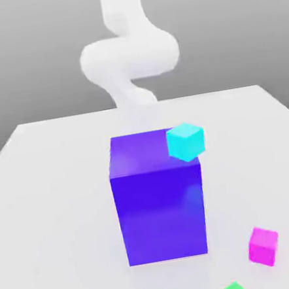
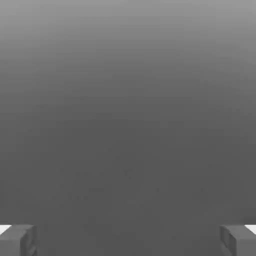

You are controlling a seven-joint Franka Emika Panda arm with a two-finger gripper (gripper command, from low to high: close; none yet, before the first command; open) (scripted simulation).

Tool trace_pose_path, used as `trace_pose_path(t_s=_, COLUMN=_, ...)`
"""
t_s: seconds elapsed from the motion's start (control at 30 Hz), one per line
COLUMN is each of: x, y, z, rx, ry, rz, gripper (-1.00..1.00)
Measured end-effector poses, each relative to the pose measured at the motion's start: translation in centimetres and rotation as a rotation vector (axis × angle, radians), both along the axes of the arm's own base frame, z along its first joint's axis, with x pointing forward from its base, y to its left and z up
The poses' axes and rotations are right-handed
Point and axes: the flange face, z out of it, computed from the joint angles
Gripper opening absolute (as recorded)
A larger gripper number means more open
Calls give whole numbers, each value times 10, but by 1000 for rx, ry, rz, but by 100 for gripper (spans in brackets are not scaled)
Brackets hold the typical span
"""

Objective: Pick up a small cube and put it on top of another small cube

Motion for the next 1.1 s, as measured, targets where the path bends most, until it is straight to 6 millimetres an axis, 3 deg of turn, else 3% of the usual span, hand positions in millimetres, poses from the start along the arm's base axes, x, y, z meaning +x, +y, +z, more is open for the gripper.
trace_pose_path(t_s=0.2, x=62, y=48, z=-109, rx=-80, ry=169, rz=211, gripper=0)
trace_pose_path(t_s=0.4, x=86, y=100, z=-226, rx=-166, ry=327, rz=423, gripper=0)
trace_pose_path(t_s=0.53, x=83, y=133, z=-306, rx=-227, ry=428, rz=565, gripper=0)
trace_pose_path(t_s=0.67, x=63, y=168, z=-384, rx=-296, ry=526, rz=726, gripper=0)
trace_pose_path(t_s=0.8, x=36, y=180, z=-459, rx=-358, ry=627, rz=855, gripper=0)
trace_pose_path(t_s=0.97, x=28, y=183, z=-525, rx=-375, ry=652, rz=892, gripper=0)
trace_pose_path(t_s=1.0, x=27, y=183, z=-536, rx=-375, ry=653, rz=892, gripper=-100)
trace_pose_path(t_s=1.1, x=27, y=183, z=-536, rx=-375, ry=653, rz=892, gripper=-100)
